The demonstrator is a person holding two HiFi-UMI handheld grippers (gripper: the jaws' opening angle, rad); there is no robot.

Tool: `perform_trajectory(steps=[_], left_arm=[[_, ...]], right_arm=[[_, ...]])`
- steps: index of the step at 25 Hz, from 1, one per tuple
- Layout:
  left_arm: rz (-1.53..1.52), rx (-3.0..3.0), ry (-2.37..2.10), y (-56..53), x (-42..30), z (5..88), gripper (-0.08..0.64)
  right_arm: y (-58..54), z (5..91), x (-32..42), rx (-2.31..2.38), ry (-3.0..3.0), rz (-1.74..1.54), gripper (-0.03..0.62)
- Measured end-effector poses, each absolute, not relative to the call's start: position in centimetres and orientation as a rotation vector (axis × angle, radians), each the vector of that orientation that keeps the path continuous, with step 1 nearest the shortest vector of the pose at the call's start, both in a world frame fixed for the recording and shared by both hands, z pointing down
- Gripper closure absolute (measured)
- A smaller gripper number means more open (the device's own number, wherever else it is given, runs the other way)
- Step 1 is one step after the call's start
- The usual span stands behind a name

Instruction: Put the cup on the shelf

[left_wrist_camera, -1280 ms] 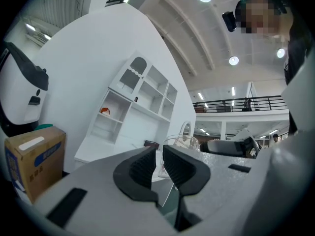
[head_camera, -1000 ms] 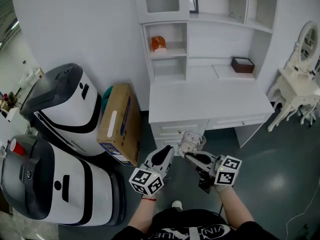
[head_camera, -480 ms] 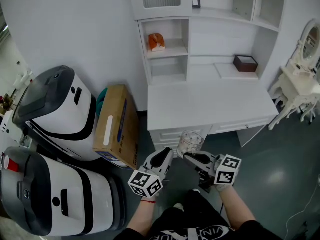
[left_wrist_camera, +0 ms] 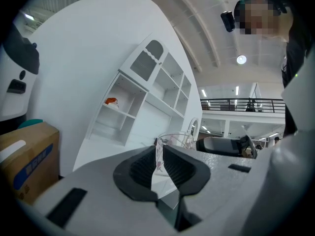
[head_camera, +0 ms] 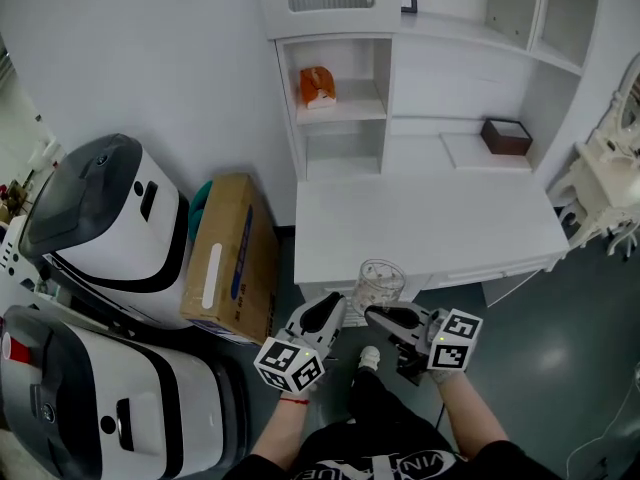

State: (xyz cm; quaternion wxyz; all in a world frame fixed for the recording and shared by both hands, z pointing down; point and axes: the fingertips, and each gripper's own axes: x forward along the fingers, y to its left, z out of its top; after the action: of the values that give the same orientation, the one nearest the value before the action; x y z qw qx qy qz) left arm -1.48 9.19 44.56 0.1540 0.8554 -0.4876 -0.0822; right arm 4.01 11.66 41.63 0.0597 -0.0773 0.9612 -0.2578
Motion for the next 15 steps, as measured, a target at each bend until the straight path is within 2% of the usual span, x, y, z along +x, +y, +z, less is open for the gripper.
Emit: perform_trajectory(steps=[15], left_arm=[[-0.234,2.437,-1.39,-4.2,-2.1,44.4,0.508]], right_arm=[[-1.3,41.4,2.4,-0.21,2.921,-0.785,0.583]])
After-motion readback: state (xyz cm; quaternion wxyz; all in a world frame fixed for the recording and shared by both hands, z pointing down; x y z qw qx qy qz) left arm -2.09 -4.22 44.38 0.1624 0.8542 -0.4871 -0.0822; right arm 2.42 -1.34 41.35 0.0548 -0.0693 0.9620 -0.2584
